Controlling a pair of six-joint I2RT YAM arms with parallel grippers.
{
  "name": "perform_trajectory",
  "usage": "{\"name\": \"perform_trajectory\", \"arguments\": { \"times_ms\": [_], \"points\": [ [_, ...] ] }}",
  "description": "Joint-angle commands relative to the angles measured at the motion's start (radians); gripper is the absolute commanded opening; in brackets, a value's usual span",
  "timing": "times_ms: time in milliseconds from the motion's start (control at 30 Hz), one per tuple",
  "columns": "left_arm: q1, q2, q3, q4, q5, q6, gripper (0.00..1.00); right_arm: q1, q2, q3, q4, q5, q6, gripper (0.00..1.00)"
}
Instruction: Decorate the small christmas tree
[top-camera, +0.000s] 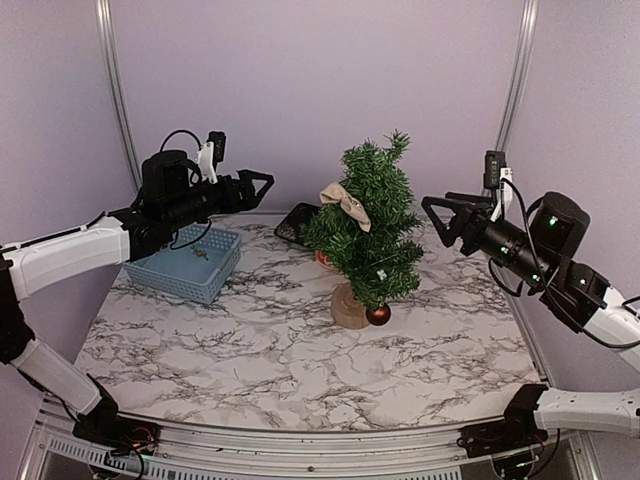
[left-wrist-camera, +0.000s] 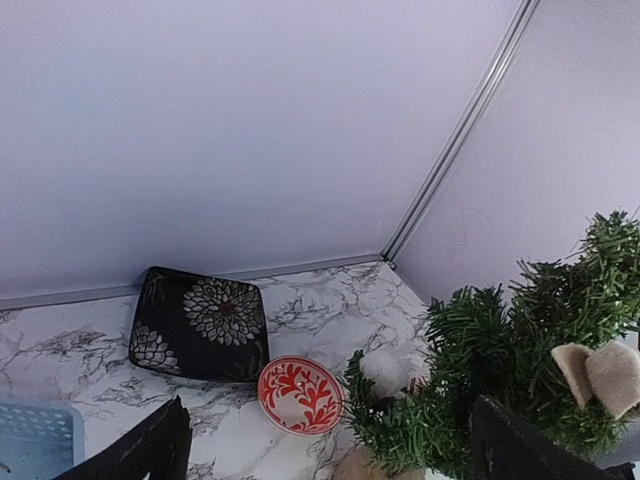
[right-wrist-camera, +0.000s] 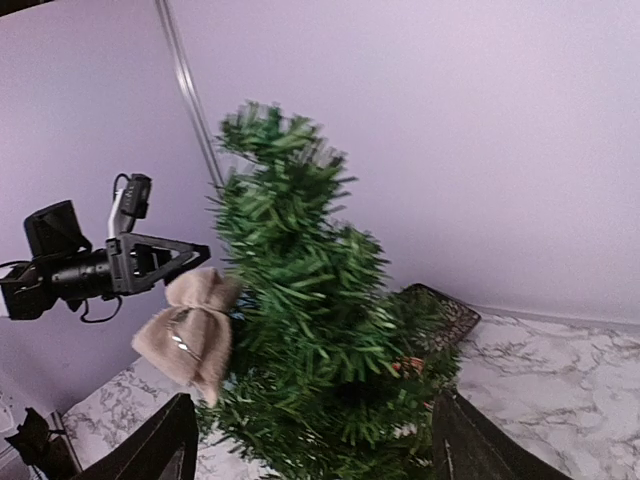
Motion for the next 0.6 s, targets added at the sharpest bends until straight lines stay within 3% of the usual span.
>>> {"name": "perform_trajectory", "arguments": {
  "times_ms": [0,133,333,567],
  "points": [
    [0.002,0.030,-0.029,0.004,0.012,-0.008,0.99,-0.138,-0.031,-0.098,-0.146,-0.048,0.142,0.74],
    [-0.047,0.009,-0.055,0.051,0.134,0.137,0.94,-0.173,-0.044,-0.158,-0.095,-0.156,0.146,0.69],
    [-0.086,-0.063,-0.087,0.070,0.271,0.309,0.81,-0.146,-0.035,-0.133,0.040,-0.346,0.027,0.49],
    [-0.121,-0.034,-0.029,0.076,0.310,0.418,0.53,0.060,0.073,0.001,0.002,-0.220,-0.143,0.39]
  ]
}}
